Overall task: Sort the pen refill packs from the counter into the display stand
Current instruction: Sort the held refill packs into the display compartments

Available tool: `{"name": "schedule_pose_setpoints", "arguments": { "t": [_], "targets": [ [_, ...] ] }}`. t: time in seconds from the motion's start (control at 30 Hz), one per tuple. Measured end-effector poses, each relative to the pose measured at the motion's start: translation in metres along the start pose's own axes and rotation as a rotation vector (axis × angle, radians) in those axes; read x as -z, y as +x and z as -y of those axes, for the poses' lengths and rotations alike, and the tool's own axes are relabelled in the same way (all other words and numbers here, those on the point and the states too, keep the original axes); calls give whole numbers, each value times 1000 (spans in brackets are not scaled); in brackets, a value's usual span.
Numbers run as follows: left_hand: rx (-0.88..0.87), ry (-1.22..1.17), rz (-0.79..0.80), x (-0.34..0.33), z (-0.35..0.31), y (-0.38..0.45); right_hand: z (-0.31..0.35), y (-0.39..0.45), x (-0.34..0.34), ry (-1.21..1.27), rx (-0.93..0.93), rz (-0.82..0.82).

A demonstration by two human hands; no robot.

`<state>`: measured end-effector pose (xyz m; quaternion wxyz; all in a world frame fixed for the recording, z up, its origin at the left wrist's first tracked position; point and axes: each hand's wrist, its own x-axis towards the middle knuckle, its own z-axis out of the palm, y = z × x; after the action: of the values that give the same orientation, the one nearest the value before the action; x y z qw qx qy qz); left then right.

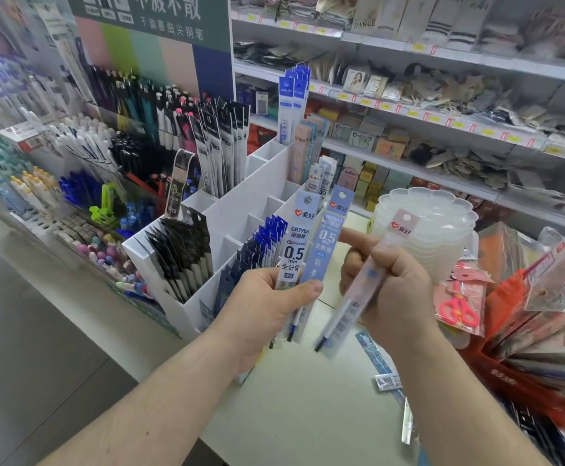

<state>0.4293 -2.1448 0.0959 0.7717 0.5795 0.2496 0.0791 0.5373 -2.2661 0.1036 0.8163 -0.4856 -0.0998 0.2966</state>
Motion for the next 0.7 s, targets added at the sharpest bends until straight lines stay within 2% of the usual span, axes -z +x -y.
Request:
{"name": "schedule_pose_setpoints", "arguments": {
  "t": [0.1, 0.2, 0.27, 0.47, 0.6, 0.7],
  "targets": [
    [1, -15, 13, 1, 1, 1, 1, 3, 4, -86, -10, 112],
    [18, 8, 49, 4, -3, 1, 2, 3, 8, -270, 68, 192],
    [28, 24, 84, 5, -5, -1, 4, 3, 8, -383, 141, 187],
    [-4, 123, 177, 6, -12, -3, 8, 4, -2, -409, 153, 173],
    [28, 102, 135, 7, -16, 1, 8, 9, 1, -381, 42, 205],
    [24, 164, 49, 7, -23, 8, 5, 19, -1, -370, 0, 112]
  ]
}}
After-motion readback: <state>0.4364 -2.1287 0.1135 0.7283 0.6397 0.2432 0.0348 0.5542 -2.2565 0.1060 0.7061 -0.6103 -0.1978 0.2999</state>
